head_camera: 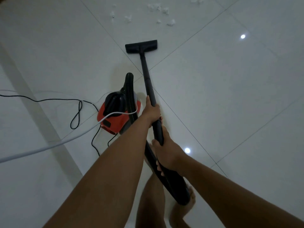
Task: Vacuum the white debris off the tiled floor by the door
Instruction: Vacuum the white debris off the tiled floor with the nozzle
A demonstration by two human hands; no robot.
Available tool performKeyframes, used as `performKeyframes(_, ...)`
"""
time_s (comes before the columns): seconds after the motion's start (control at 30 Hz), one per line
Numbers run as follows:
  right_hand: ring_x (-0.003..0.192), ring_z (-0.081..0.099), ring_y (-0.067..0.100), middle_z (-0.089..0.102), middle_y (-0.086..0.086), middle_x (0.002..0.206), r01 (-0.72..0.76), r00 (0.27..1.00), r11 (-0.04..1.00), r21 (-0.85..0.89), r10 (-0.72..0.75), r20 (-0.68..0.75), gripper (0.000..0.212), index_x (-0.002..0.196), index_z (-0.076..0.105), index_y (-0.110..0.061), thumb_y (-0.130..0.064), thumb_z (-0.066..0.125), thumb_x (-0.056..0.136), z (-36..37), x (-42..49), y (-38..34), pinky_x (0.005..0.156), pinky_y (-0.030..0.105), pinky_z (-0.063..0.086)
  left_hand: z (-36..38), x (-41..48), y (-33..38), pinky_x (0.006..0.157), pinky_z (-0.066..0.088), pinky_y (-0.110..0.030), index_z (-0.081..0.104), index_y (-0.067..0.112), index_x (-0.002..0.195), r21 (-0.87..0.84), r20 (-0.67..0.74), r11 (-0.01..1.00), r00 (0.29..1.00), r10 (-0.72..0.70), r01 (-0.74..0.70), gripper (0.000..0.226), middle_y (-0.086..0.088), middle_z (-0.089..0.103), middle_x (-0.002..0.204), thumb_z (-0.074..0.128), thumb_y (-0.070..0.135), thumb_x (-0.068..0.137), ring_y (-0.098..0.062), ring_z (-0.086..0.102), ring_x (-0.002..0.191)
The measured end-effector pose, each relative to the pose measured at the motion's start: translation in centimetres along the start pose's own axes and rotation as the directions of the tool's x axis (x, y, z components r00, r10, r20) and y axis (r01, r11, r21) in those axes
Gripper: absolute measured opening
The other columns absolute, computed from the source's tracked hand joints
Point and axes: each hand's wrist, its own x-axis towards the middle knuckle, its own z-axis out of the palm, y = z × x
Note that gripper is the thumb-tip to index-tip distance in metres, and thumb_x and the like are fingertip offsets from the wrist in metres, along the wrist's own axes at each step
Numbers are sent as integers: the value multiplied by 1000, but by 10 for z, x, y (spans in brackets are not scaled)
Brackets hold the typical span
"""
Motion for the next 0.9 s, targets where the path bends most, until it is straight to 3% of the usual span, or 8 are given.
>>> performKeyframes(0.1, 46, 62, 16, 64, 16, 83, 33, 999, 999, -19, -33, 6, 67, 157, -4, -50, -36, 39, 109, -10, 7, 22, 43, 26, 54, 16, 5, -13, 84, 60, -51, -10, 51, 155, 13, -6, 1000, 1000, 20, -20, 71, -10, 55, 76, 38, 30, 106, -22, 56, 66)
performKeyframes(0.3, 44, 61, 18, 64, 13, 66, 73, 996, 997, -5, -73, 49, 68, 158, -6, -48, -34, 39, 108, -22, 20, 57, 42, 28, 52, 36, 15, -35, 80, 59, -43, -8, 47, 157, -33, -33, 998, 998, 53, -54, 70, -7, 54, 77, 37, 27, 107, -17, 54, 61)
performKeyframes(0.57, 43, 61, 16, 68, 17, 79, 124, 990, 992, -36, -121, 65, 69, 159, -7, -44, -35, 39, 109, -23, 43, 62, 44, 31, 54, 34, 30, -34, 74, 58, -38, -8, 48, 156, -3, -55, 999, 998, 44, -44, 69, -8, 53, 76, 37, 27, 107, -16, 53, 60)
performKeyframes(0.8, 45, 61, 18, 64, 15, 73, 140, 988, 989, -36, -137, 68, 66, 158, -1, -44, -33, 40, 108, -25, 50, 56, 49, 35, 59, 31, 41, -28, 77, 59, -40, -8, 46, 157, 24, -75, 998, 996, 54, -52, 69, -8, 55, 76, 37, 27, 107, -16, 54, 60)
performKeyframes(0.9, 43, 60, 17, 64, 15, 70, 115, 989, 993, 22, -116, 86, 67, 157, -3, -49, -34, 41, 108, -29, 54, 49, 43, 28, 53, 29, 46, -21, 78, 59, -41, -8, 48, 156, 19, -80, 999, 996, 41, -40, 70, -8, 55, 76, 37, 27, 107, -17, 54, 60)
